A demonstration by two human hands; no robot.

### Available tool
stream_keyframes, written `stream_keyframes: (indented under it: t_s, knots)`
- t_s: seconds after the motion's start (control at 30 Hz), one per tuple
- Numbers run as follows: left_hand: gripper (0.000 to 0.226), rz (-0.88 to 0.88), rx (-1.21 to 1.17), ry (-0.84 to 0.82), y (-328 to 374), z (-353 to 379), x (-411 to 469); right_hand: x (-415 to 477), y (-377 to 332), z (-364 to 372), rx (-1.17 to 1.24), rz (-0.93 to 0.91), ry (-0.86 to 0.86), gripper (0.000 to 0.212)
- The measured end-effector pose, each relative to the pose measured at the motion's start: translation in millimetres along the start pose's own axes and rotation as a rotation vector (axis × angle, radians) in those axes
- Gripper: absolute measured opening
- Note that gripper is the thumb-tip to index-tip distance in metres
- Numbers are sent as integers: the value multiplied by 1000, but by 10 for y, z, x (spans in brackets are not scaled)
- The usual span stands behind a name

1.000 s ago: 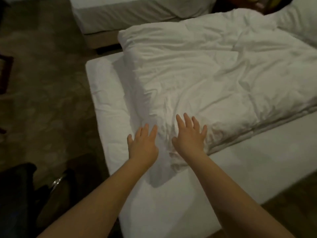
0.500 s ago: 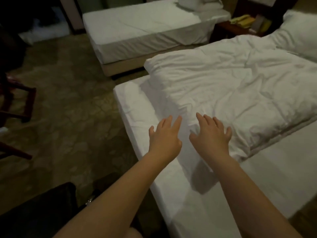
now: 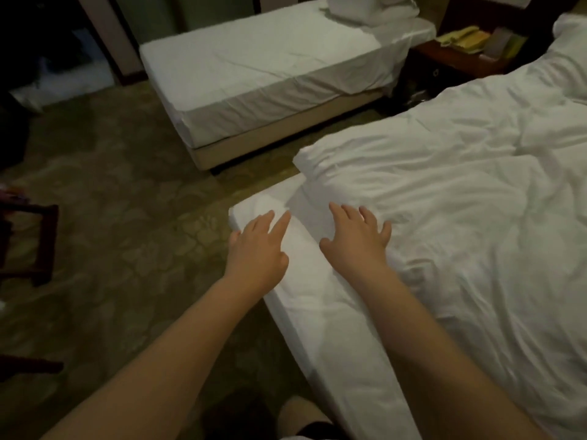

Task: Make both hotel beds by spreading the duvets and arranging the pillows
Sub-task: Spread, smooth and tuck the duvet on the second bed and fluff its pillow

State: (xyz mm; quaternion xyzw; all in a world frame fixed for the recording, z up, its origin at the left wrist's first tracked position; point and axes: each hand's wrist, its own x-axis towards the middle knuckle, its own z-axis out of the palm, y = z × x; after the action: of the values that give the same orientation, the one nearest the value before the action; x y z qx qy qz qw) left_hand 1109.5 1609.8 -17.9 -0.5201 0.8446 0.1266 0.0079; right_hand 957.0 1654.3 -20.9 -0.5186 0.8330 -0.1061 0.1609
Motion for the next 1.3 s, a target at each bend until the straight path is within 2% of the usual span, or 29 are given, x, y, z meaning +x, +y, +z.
stream_keyframes:
  t_s: [0.27,0.4,0.5,0.63,0.73,0.93,1.07,1.17,1.3]
  knots:
    - [67,203,150,-52,-812,-247,1799,1744,-649,313,53,143,51,62]
    - [65,326,256,-145,-1148,-508,2903,2749,-845,372,82,290,59,61]
    - [63,413,365,-153,-1340,-764,3661,3414,-974,311,89,375,74,61]
    - [62,463,298,-160,-1439,-842,4567,3994,-1189,275,84,473,58,62]
    - [63,631,287,-183,-1306,-755,5154,4324,-1182,283,62,559,82,58]
    - [61,1044,414,-302,-1371,-591,6267,4859,-1443,701,144,960,149,60]
    - [61,1143,453,-304,-1545,-762,6961,5245,-1819,929,226,1189,188,68]
    - [62,1231,446,-365,-1403,-724,7159,5429,-1910,990,298,1375,251,77]
    - [68,1460,416,-482,-1143,-351,7028,5467,-1810,1115,372,1573,280,78]
